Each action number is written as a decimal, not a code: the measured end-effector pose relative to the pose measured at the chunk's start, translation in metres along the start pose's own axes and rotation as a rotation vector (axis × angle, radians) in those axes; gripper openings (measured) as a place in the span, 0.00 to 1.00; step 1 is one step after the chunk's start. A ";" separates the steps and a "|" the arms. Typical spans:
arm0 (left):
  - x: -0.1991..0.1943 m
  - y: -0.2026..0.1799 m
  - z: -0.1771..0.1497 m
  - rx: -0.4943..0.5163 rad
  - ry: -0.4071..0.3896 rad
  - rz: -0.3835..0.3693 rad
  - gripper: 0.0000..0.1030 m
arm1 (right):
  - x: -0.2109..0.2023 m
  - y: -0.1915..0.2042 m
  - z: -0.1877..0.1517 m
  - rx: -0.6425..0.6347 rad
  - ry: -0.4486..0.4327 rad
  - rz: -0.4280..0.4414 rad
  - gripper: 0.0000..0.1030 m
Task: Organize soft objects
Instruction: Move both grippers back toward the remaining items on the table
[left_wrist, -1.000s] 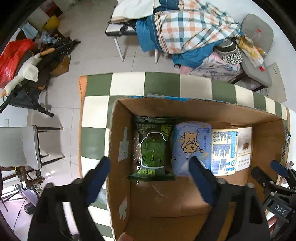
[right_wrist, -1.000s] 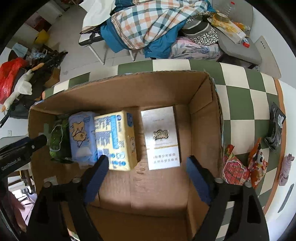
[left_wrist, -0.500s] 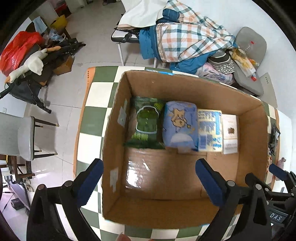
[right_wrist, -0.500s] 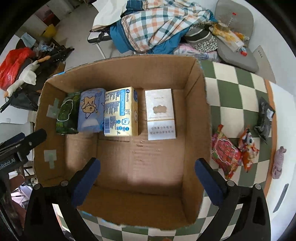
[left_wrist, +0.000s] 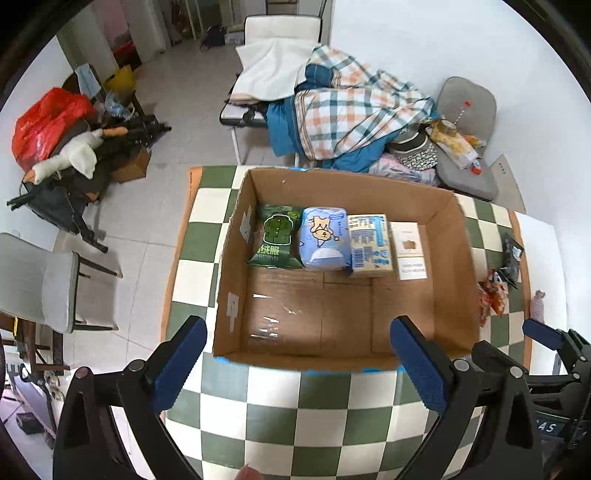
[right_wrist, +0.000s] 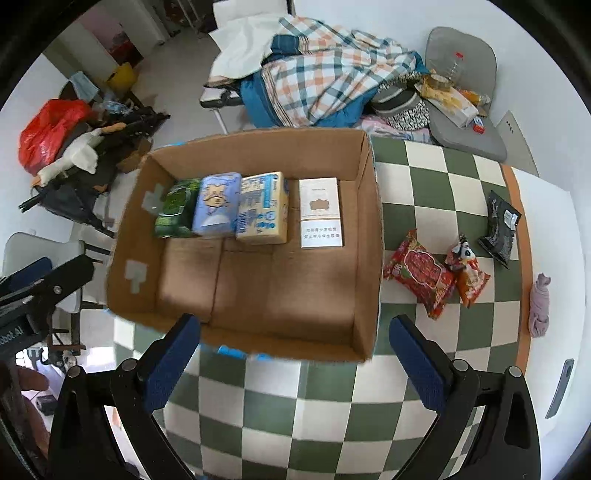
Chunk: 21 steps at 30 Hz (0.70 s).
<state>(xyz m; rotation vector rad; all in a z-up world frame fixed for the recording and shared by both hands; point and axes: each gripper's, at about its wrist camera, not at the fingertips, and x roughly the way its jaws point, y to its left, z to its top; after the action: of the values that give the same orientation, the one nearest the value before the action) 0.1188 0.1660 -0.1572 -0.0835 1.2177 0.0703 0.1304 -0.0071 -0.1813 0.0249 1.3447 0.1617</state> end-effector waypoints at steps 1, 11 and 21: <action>-0.006 -0.002 -0.003 0.006 -0.008 0.002 0.99 | -0.009 0.000 -0.005 0.001 -0.011 0.008 1.00; -0.055 -0.021 -0.027 0.020 -0.055 -0.017 0.99 | -0.061 -0.002 -0.039 0.023 -0.066 0.092 1.00; -0.056 -0.125 -0.003 0.263 -0.073 0.023 0.99 | -0.071 -0.079 -0.047 0.191 -0.095 0.121 1.00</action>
<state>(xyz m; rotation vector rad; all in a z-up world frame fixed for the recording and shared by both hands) 0.1091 0.0408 -0.1022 0.1612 1.1457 -0.0661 0.0778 -0.0979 -0.1324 0.2725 1.2603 0.1317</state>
